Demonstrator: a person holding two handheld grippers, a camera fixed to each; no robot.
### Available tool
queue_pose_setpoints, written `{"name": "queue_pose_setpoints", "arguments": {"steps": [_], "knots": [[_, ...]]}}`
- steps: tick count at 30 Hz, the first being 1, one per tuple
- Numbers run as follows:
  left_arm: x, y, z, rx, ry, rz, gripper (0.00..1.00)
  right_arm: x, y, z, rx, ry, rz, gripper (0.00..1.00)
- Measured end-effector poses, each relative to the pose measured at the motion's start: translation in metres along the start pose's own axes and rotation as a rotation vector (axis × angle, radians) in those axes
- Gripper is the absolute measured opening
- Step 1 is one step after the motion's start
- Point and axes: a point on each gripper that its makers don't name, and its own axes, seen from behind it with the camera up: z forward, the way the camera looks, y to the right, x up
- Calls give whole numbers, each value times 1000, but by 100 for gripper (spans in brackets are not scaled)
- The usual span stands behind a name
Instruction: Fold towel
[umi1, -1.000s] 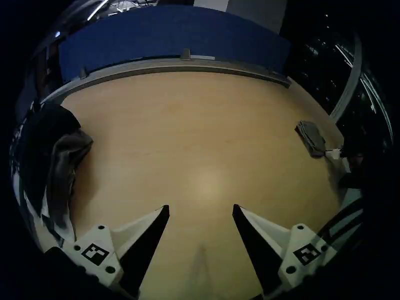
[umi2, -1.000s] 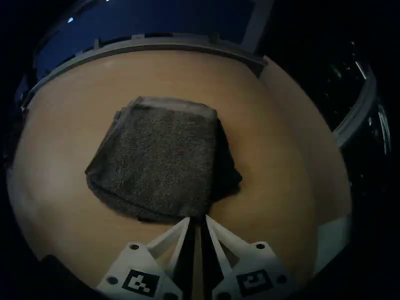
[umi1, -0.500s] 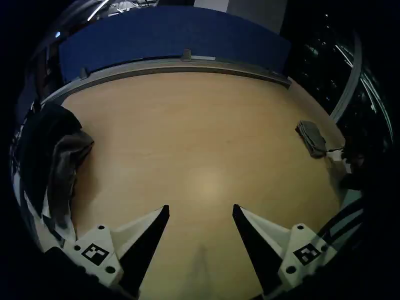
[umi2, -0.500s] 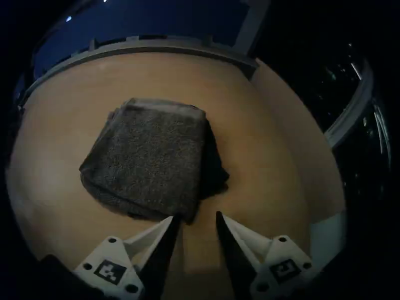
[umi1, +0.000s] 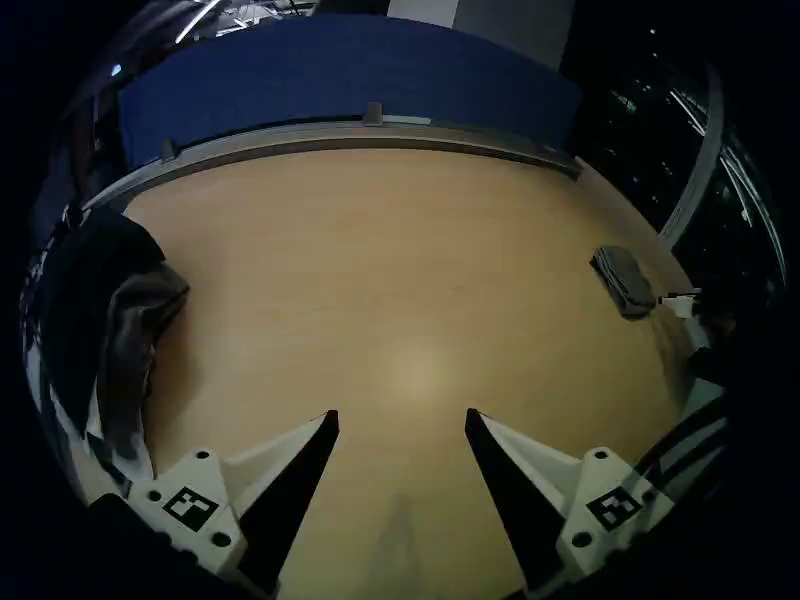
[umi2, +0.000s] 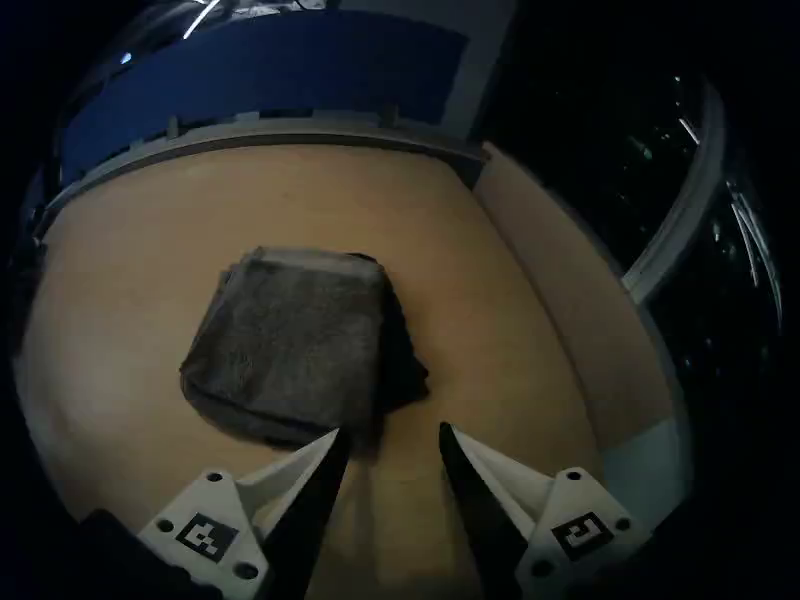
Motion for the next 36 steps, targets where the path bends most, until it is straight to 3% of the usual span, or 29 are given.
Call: {"name": "queue_pose_setpoints", "arguments": {"steps": [6,14,23,32,36], "knots": [[1,-1,-2,2,5,-5,94,11,2,-6,-13,31,19,67],[0,0,-1,4,5,-6,94,37,-43,-3,106,112,44,67],[-3,-4,-4,14,4,-9,94,33,-88,13,192,102,1,68],[-6,-11,-4,23,1,-17,94,3,-99,31,206,34,-39,68],[-6,-12,-3,24,1,-19,94,5,-99,31,212,37,-42,68]]}}
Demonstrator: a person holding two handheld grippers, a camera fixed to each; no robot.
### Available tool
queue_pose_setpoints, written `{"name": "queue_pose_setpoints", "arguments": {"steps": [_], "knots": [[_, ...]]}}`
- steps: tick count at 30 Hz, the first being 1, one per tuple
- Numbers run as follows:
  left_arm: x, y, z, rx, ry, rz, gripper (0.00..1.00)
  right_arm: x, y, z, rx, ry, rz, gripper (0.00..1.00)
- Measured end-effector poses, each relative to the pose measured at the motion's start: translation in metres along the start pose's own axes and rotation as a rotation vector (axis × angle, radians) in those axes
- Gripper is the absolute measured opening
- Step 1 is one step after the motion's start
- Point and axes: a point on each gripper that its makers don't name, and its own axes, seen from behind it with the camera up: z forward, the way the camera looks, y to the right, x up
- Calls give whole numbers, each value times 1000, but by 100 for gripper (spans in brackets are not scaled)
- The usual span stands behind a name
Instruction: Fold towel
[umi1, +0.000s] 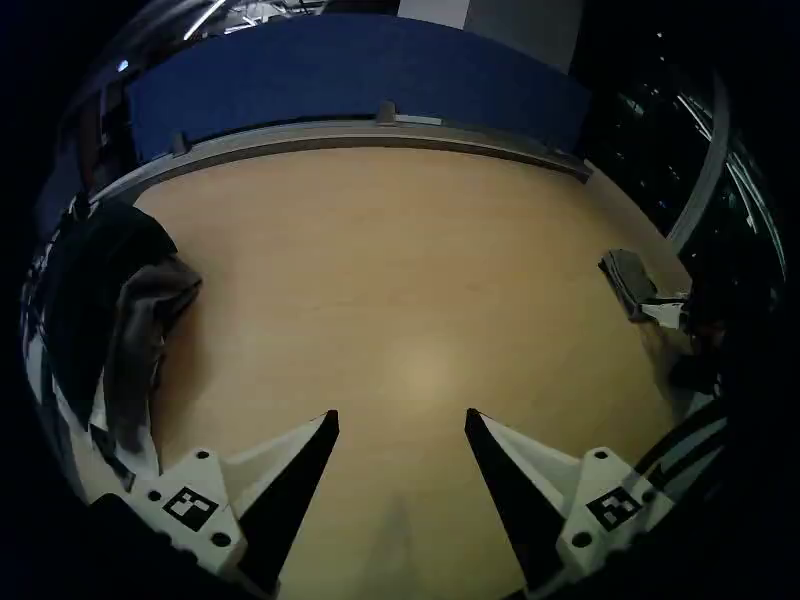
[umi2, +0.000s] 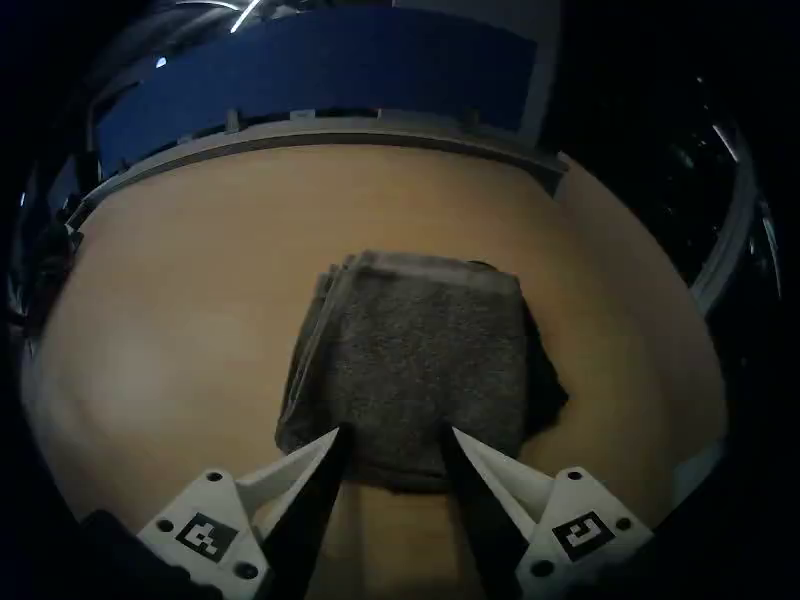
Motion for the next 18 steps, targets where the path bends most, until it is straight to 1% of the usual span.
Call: {"name": "queue_pose_setpoints", "arguments": {"steps": [2,5,9,11,14,18], "knots": [[1,0,0,0,1,0,94,6,1,-3,1,6,1,68],[2,0,1,1,3,-3,94,21,5,-8,-3,36,-4,68],[5,-1,0,4,9,-10,94,44,12,-6,-7,67,-12,68],[6,-2,0,6,12,-14,94,57,16,-1,-8,79,-16,68],[5,-3,0,11,12,-18,94,77,19,12,-5,97,-27,69],[3,-7,-2,23,11,-20,94,91,22,36,8,79,-32,71]]}}
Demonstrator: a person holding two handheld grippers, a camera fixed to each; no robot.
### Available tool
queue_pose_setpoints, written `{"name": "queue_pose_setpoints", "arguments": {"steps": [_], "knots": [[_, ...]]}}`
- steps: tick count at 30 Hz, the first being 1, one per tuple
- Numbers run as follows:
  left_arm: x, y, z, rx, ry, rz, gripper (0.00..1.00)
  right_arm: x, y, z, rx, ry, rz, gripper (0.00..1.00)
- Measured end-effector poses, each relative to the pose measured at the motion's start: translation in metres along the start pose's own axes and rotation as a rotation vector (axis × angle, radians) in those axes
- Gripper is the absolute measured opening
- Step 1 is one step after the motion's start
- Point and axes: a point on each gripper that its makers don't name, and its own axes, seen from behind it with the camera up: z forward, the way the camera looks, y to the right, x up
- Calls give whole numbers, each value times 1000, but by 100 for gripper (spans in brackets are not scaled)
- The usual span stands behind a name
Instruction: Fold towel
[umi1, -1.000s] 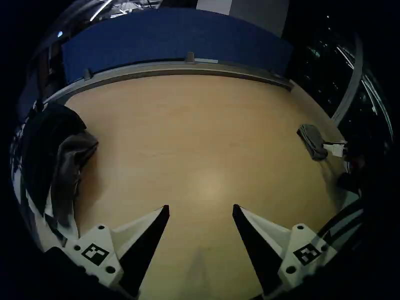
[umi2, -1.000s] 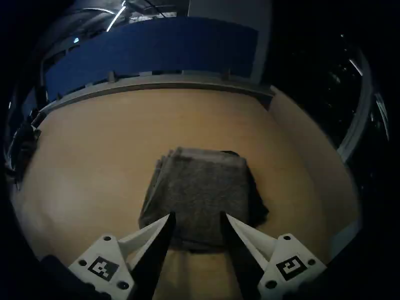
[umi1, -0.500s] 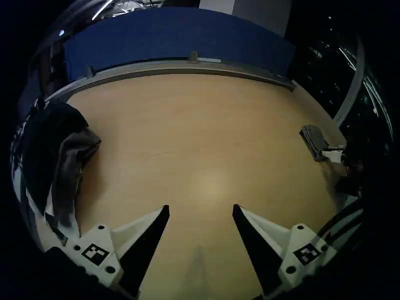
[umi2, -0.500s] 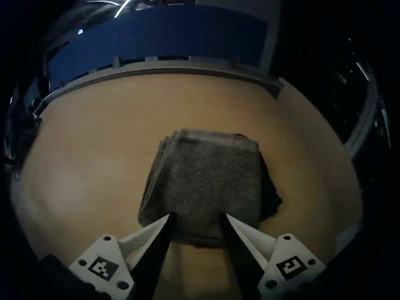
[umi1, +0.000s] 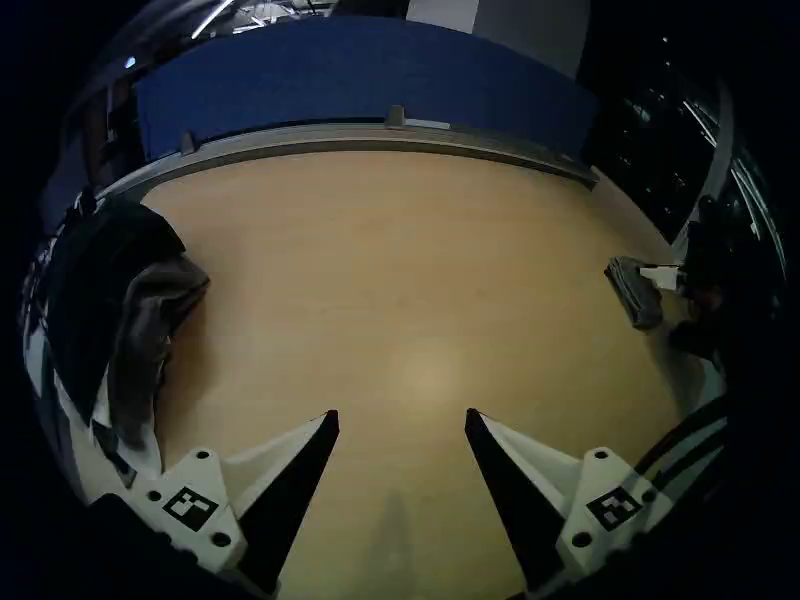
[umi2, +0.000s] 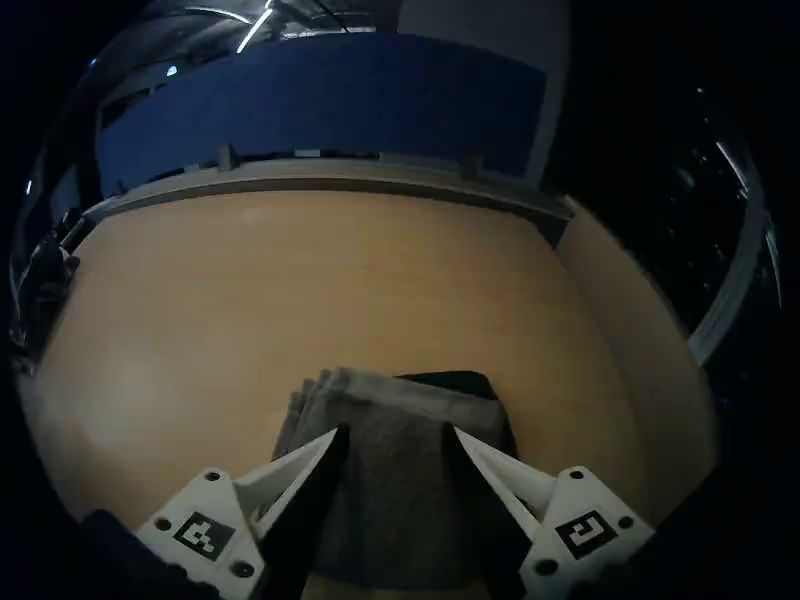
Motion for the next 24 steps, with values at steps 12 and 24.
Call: {"name": "queue_pose_setpoints", "arguments": {"steps": [12,24], "knots": [[-4,-6,-1,18,6,-25,94,-4,-1,25,24,-67,-29,73],[4,-5,-1,11,34,-37,94,17,-23,-40,63,82,8,100]]}}
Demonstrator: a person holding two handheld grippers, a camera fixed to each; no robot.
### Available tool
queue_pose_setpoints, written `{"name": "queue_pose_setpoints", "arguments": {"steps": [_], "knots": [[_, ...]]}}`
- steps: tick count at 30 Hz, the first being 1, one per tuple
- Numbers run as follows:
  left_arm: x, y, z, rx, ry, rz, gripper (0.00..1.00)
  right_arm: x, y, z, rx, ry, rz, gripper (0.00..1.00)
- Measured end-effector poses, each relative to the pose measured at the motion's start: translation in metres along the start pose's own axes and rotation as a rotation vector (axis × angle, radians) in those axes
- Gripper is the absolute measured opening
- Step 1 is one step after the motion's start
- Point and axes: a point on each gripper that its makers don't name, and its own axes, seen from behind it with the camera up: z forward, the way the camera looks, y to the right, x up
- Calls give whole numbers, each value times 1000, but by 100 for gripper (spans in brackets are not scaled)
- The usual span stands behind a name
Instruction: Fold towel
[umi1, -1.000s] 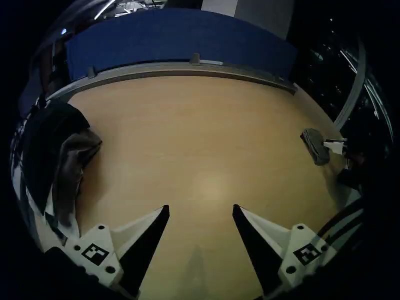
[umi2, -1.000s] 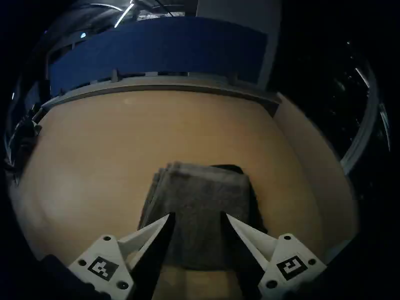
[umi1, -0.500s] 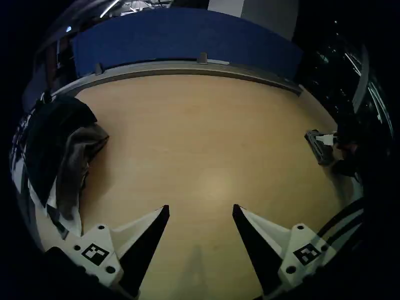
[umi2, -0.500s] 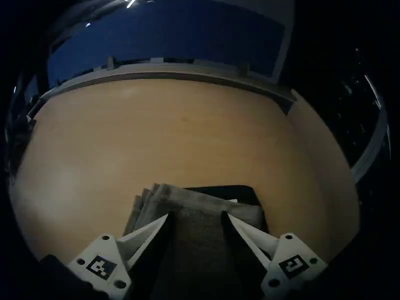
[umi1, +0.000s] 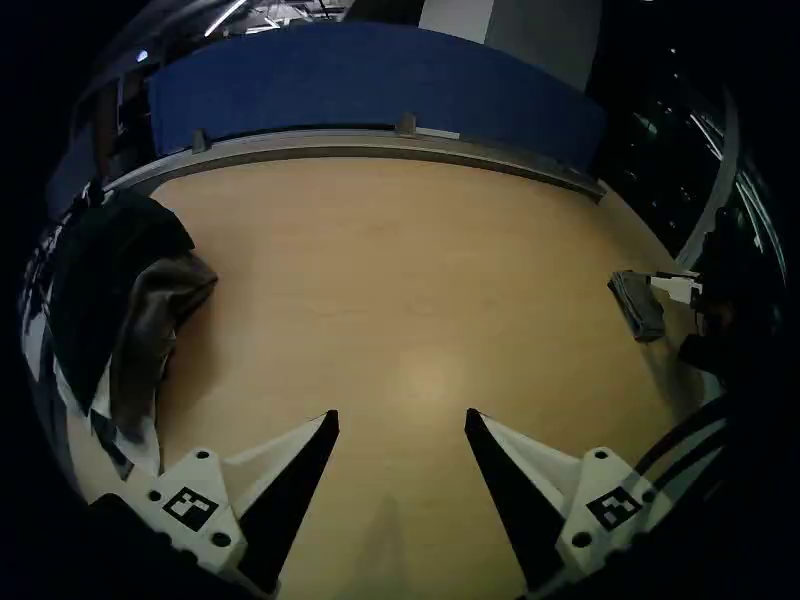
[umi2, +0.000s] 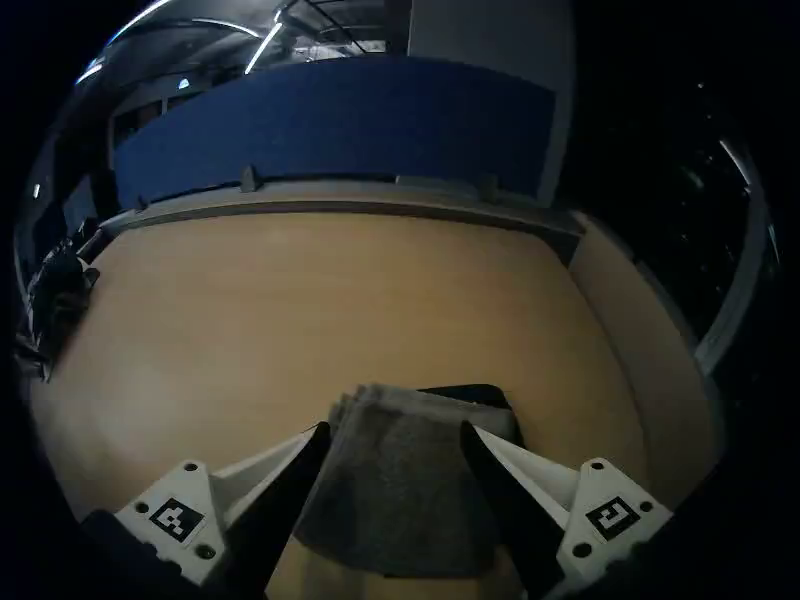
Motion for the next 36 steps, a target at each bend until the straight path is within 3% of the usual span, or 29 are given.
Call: {"name": "queue_pose_setpoints", "arguments": {"steps": [11,20,29,32,36], "knots": [[9,-2,-3,-6,34,-1,94,20,-24,-35,12,84,25,100],[21,-14,-3,7,109,-14,94,43,-73,-61,70,214,30,100],[50,-28,-15,27,283,-36,94,85,-133,-108,81,452,-35,100],[65,-34,-23,41,358,-33,94,92,-149,-119,83,492,-41,100],[85,-42,-35,66,452,-30,94,98,-157,-130,65,530,-4,100]]}}
